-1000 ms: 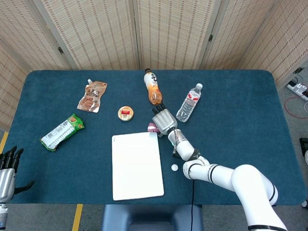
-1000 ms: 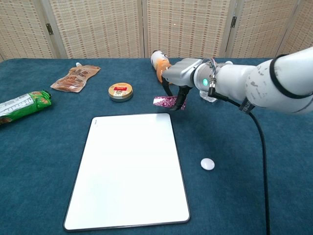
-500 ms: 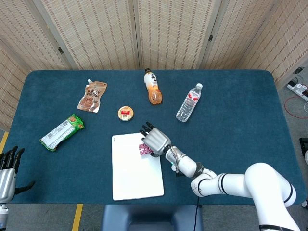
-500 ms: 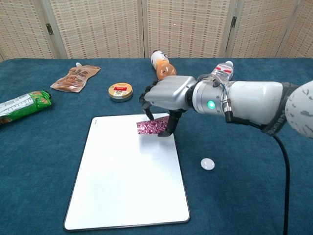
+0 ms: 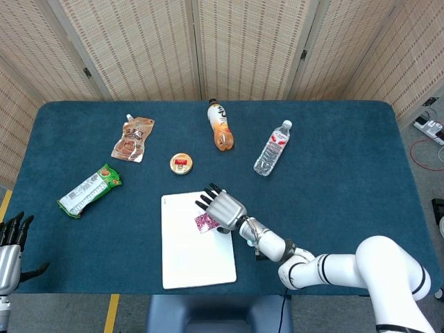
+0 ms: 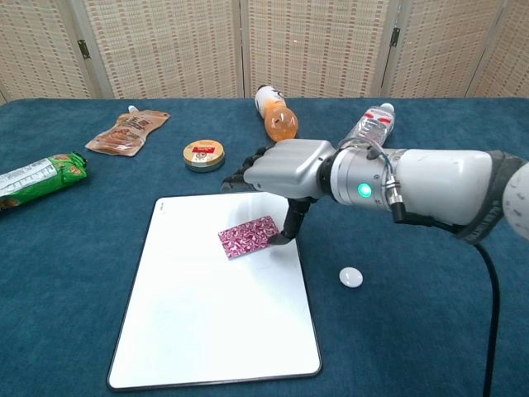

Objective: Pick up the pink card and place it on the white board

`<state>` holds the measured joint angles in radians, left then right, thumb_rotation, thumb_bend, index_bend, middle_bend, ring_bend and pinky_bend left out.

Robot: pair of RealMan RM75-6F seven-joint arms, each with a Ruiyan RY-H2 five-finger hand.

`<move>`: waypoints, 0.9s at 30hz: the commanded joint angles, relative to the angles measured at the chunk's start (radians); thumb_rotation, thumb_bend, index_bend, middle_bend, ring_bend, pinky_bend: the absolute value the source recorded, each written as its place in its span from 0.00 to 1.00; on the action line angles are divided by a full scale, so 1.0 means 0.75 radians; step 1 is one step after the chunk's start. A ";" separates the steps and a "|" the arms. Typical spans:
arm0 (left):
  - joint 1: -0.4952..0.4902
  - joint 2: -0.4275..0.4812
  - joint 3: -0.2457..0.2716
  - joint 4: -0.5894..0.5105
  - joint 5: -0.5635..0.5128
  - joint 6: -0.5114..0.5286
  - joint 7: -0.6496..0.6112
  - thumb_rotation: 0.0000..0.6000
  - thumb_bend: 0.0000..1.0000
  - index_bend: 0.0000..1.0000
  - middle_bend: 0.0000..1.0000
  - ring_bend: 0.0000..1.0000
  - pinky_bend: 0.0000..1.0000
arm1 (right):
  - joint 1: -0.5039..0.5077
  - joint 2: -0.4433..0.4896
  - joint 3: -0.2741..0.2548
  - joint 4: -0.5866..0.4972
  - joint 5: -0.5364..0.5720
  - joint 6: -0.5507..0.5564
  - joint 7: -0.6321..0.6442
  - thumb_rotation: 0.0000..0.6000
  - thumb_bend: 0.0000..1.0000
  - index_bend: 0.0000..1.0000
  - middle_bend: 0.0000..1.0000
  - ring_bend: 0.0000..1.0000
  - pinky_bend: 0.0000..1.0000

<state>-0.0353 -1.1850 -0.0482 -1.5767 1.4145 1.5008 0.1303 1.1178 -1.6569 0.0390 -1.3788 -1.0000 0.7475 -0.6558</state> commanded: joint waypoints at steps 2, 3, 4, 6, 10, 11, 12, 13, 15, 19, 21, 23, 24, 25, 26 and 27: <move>-0.002 -0.001 -0.004 0.005 -0.003 -0.001 0.005 1.00 0.13 0.00 0.00 0.00 0.00 | -0.083 0.102 -0.042 -0.110 -0.103 0.084 0.075 0.71 0.32 0.09 0.13 0.00 0.00; -0.003 0.000 -0.005 0.004 -0.005 -0.003 0.008 1.00 0.13 0.00 0.00 0.00 0.00 | -0.107 0.133 -0.058 -0.135 -0.135 0.109 0.091 0.71 0.32 0.11 0.13 0.00 0.00; -0.004 0.000 -0.006 0.003 -0.006 -0.005 0.006 1.00 0.13 0.00 0.00 0.00 0.00 | -0.127 0.155 -0.071 -0.153 -0.159 0.128 0.105 0.71 0.32 0.14 0.13 0.00 0.00; -0.005 0.000 -0.008 0.003 -0.005 -0.004 0.006 1.00 0.13 0.00 0.00 0.00 0.00 | -0.177 0.205 -0.103 -0.193 -0.216 0.170 0.150 0.71 0.32 0.20 0.14 0.01 0.00; -0.008 -0.003 -0.006 0.003 -0.005 -0.009 0.010 1.00 0.13 0.00 0.00 0.00 0.00 | -0.264 0.280 -0.171 -0.244 -0.324 0.235 0.225 0.71 0.32 0.26 0.15 0.02 0.00; -0.009 -0.004 -0.005 0.002 -0.004 -0.012 0.015 1.00 0.13 0.00 0.00 0.00 0.00 | -0.280 0.292 -0.187 -0.249 -0.342 0.244 0.230 0.72 0.32 0.27 0.16 0.02 0.00; -0.011 -0.004 -0.004 0.000 -0.004 -0.016 0.020 1.00 0.13 0.00 0.00 0.00 0.00 | -0.295 0.301 -0.201 -0.254 -0.359 0.252 0.230 0.72 0.32 0.28 0.16 0.02 0.00; -0.014 -0.006 -0.005 -0.003 -0.002 -0.018 0.024 1.00 0.13 0.00 0.00 0.00 0.00 | -0.313 0.309 -0.217 -0.258 -0.381 0.263 0.232 0.71 0.32 0.28 0.16 0.02 0.00; -0.017 -0.007 -0.005 -0.008 0.003 -0.017 0.029 1.00 0.13 0.00 0.00 0.00 0.00 | -0.341 0.316 -0.235 -0.261 -0.407 0.278 0.237 0.71 0.32 0.29 0.16 0.02 0.00; -0.020 -0.008 -0.006 -0.018 0.011 -0.014 0.035 1.00 0.13 0.00 0.00 0.00 0.00 | -0.396 0.310 -0.263 -0.242 -0.454 0.294 0.260 0.71 0.32 0.31 0.16 0.01 0.00; -0.022 -0.007 -0.007 -0.022 0.012 -0.014 0.040 1.00 0.13 0.00 0.00 0.00 0.00 | -0.409 0.298 -0.266 -0.226 -0.463 0.285 0.263 0.71 0.32 0.31 0.16 0.01 0.00; -0.023 -0.007 -0.006 -0.027 0.017 -0.011 0.044 1.00 0.13 0.00 0.00 0.00 0.00 | -0.419 0.278 -0.264 -0.204 -0.476 0.272 0.273 0.71 0.32 0.32 0.16 0.01 0.00; -0.022 -0.007 -0.005 -0.029 0.020 -0.009 0.044 1.00 0.13 0.00 0.00 0.00 0.00 | -0.423 0.267 -0.261 -0.192 -0.484 0.265 0.274 0.71 0.32 0.32 0.16 0.01 0.00; -0.021 -0.007 -0.005 -0.029 0.020 -0.007 0.044 1.00 0.13 0.00 0.00 0.00 0.00 | -0.425 0.258 -0.258 -0.181 -0.491 0.261 0.273 0.71 0.32 0.33 0.16 0.01 0.00; -0.020 -0.007 -0.004 -0.029 0.020 -0.006 0.044 1.00 0.13 0.00 0.00 0.00 0.00 | -0.427 0.249 -0.255 -0.170 -0.497 0.257 0.271 0.71 0.32 0.33 0.16 0.01 0.00; -0.018 -0.007 -0.003 -0.029 0.019 -0.006 0.043 1.00 0.13 0.00 0.00 0.00 0.00 | -0.428 0.240 -0.251 -0.159 -0.502 0.253 0.270 0.72 0.32 0.34 0.16 0.01 0.00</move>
<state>-0.0492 -1.1899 -0.0506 -1.5985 1.4287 1.4963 0.1625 0.7998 -1.4689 -0.1529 -1.5062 -1.3702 0.9420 -0.4530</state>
